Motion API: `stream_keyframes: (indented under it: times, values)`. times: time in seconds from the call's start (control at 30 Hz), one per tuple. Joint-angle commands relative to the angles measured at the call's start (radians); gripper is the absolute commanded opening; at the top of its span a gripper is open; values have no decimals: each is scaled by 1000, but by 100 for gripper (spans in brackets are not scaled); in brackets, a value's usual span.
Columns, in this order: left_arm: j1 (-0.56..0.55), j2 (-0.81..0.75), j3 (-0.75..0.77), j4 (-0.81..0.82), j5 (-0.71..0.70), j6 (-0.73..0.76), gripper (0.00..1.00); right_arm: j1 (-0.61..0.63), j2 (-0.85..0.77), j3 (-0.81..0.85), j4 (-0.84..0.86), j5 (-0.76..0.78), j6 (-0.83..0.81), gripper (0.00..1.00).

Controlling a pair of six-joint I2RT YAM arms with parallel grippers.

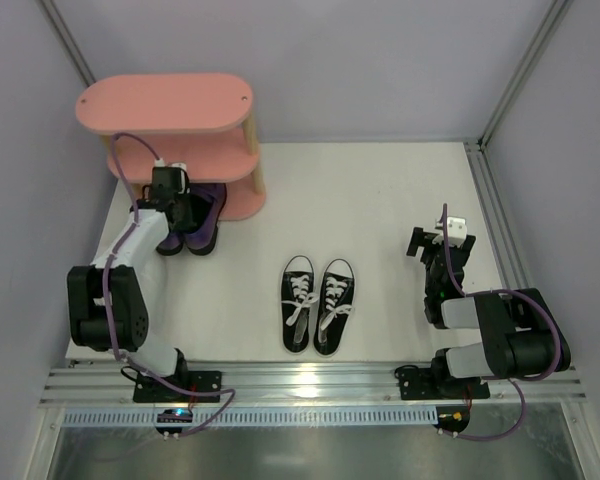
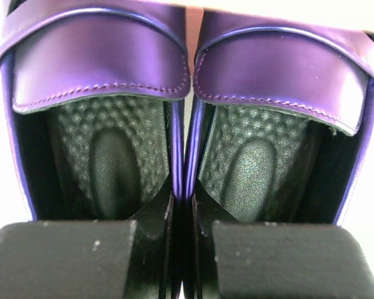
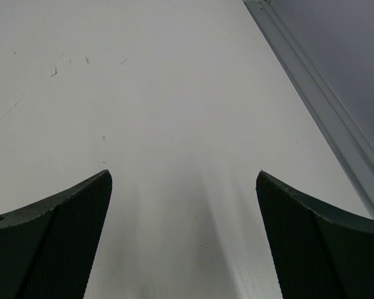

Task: Place and organize the shoes onto the shoe shelf

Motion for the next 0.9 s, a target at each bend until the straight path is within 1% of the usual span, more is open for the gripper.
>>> stream_keyframes:
  times: [0.0,0.13,0.37,0.57,0.87]
  values:
    - [26,-24,75,309,31,11,0,-4,-12,13,77,-7,20,97]
    - [27,-5,75,373,63,6,0,-4,-12,12,77,-9,20,97]
    - [26,77,120,415,103,14,0,-4,-12,13,77,-9,20,97]
    - [26,136,169,422,110,15,0,-4,-14,12,77,-7,20,97]
    - [26,162,213,392,74,47,0,-4,-11,15,75,-9,20,97]
